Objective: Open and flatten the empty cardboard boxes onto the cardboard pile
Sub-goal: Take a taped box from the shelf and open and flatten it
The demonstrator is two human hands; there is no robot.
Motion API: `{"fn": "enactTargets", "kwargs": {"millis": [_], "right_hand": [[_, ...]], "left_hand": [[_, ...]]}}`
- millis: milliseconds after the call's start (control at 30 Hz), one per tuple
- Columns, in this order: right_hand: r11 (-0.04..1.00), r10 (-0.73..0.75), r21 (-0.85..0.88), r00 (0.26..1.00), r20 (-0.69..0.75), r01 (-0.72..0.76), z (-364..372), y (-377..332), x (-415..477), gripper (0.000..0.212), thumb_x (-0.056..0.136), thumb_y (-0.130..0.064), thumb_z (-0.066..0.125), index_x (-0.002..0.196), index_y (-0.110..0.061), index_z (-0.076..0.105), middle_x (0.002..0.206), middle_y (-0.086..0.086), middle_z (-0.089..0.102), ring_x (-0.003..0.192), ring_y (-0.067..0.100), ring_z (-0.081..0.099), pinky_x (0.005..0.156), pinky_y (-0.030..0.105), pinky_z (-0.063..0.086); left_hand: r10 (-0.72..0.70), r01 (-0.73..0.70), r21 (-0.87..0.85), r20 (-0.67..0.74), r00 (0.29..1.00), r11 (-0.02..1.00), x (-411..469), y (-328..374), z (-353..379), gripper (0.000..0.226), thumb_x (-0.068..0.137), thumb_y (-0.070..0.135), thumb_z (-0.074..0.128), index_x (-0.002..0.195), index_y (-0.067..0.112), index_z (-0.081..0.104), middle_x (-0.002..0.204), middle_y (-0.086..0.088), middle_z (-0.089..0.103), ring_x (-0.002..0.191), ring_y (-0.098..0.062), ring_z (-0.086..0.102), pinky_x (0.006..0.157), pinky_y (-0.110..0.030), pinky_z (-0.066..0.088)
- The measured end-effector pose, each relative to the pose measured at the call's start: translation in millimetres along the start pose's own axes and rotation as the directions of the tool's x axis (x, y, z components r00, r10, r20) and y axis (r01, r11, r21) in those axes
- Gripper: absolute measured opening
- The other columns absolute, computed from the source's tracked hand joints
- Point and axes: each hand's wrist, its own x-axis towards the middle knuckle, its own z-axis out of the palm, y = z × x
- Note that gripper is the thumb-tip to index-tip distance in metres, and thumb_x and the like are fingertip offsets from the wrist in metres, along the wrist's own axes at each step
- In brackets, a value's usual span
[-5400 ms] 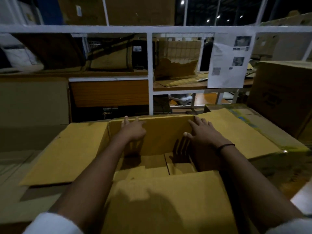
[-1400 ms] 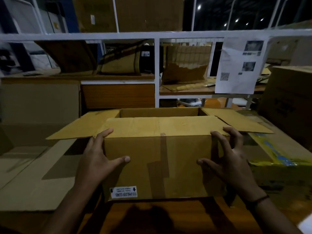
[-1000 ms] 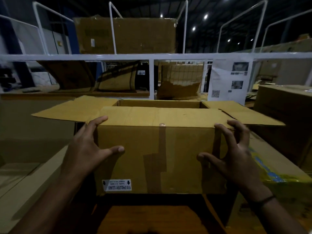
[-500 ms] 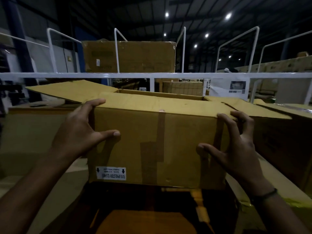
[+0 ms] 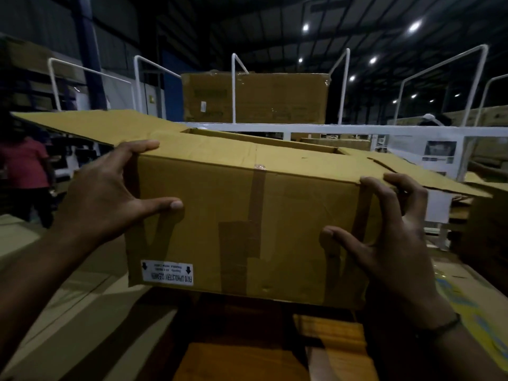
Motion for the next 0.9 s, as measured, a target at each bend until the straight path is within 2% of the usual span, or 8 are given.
{"fn": "enactTargets", "kwargs": {"millis": [133, 233, 333, 400, 433, 567, 800, 900], "right_hand": [[1.0, -0.006, 0.002, 1.0, -0.002, 0.006, 31, -39, -2, 0.092, 0.07, -0.05, 0.081, 0.147, -0.015, 0.046, 0.153, 0.024, 0.026, 0.14, 0.037, 0.03, 0.101, 0.049, 0.042], [0.999, 0.004, 0.033, 1.0, 0.007, -0.004, 61, -79, -3, 0.093, 0.069, -0.05, 0.081, 0.148, -0.018, 0.044, 0.155, 0.02, 0.023, 0.14, 0.037, 0.031, 0.097, 0.049, 0.046], [0.999, -0.008, 0.045, 1.0, 0.013, 0.007, 97, -124, -4, 0.093, 0.069, -0.051, 0.08, 0.147, -0.014, 0.047, 0.154, 0.023, 0.025, 0.139, 0.031, 0.029, 0.097, 0.05, 0.045], [0.997, -0.018, 0.072, 1.0, 0.018, 0.017, 122, -156, -5, 0.092, 0.069, -0.05, 0.08, 0.146, -0.01, 0.048, 0.153, 0.025, 0.026, 0.138, 0.021, 0.027, 0.099, 0.046, 0.042], [0.997, -0.02, 0.081, 1.0, 0.021, 0.018, 135, -172, -6, 0.092, 0.069, -0.05, 0.08, 0.146, -0.01, 0.049, 0.153, 0.025, 0.026, 0.138, 0.021, 0.027, 0.099, 0.044, 0.042], [0.993, -0.007, 0.121, 0.999, 0.042, 0.002, 190, -226, -13, 0.091, 0.071, -0.052, 0.08, 0.147, -0.013, 0.047, 0.154, 0.023, 0.025, 0.141, 0.035, 0.03, 0.099, 0.047, 0.046], [0.988, 0.011, 0.155, 0.999, 0.051, -0.019, 270, -298, -17, 0.09, 0.073, -0.054, 0.08, 0.146, -0.015, 0.046, 0.154, 0.021, 0.025, 0.14, 0.034, 0.03, 0.099, 0.039, 0.042], [0.981, 0.011, 0.19, 0.998, 0.069, -0.024, 296, -317, -20, 0.089, 0.074, -0.053, 0.081, 0.146, -0.018, 0.044, 0.155, 0.018, 0.023, 0.141, 0.037, 0.032, 0.098, 0.042, 0.044]], "left_hand": [[-0.006, 0.007, 0.025, -0.008, 1.0, 1.0, -8, -40, -31, 0.1, 0.054, 0.066, 0.077, 0.144, 0.039, 0.043, 0.142, -0.014, 0.056, 0.123, -0.033, 0.057, 0.088, -0.055, 0.056], [-0.019, 0.019, 0.042, 0.0, 1.0, 0.999, -15, -78, -60, 0.104, 0.053, 0.069, 0.077, 0.145, 0.03, 0.048, 0.142, -0.012, 0.058, 0.124, -0.032, 0.058, 0.091, -0.056, 0.055], [-0.034, 0.034, 0.063, 0.005, 0.999, 0.997, -25, -125, -92, 0.105, 0.053, 0.068, 0.077, 0.146, 0.028, 0.049, 0.139, -0.013, 0.059, 0.12, -0.032, 0.059, 0.088, -0.054, 0.056], [-0.045, 0.044, 0.074, 0.016, 0.999, 0.996, -33, -159, -114, 0.105, 0.053, 0.068, 0.077, 0.146, 0.027, 0.048, 0.136, -0.016, 0.06, 0.117, -0.034, 0.06, 0.083, -0.05, 0.056], [-0.051, 0.049, 0.079, 0.02, 0.999, 0.996, -37, -175, -125, 0.105, 0.054, 0.068, 0.076, 0.146, 0.028, 0.047, 0.135, -0.016, 0.059, 0.116, -0.034, 0.06, 0.082, -0.047, 0.055], [-0.076, 0.073, 0.087, 0.029, 0.997, 0.994, -51, -236, -161, 0.102, 0.053, 0.066, 0.076, 0.145, 0.035, 0.045, 0.14, -0.016, 0.057, 0.12, -0.034, 0.057, 0.084, -0.046, 0.052], [-0.095, 0.091, 0.148, 0.026, 0.995, 0.985, -61, -324, -200, 0.099, 0.053, 0.06, 0.079, 0.141, 0.041, 0.039, 0.137, -0.021, 0.059, 0.117, -0.039, 0.059, 0.083, -0.048, 0.053], [-0.108, 0.102, 0.152, 0.029, 0.994, 0.983, -61, -354, -208, 0.1, 0.053, 0.059, 0.081, 0.142, 0.041, 0.041, 0.137, -0.02, 0.059, 0.118, -0.039, 0.059, 0.084, -0.054, 0.056]]}}
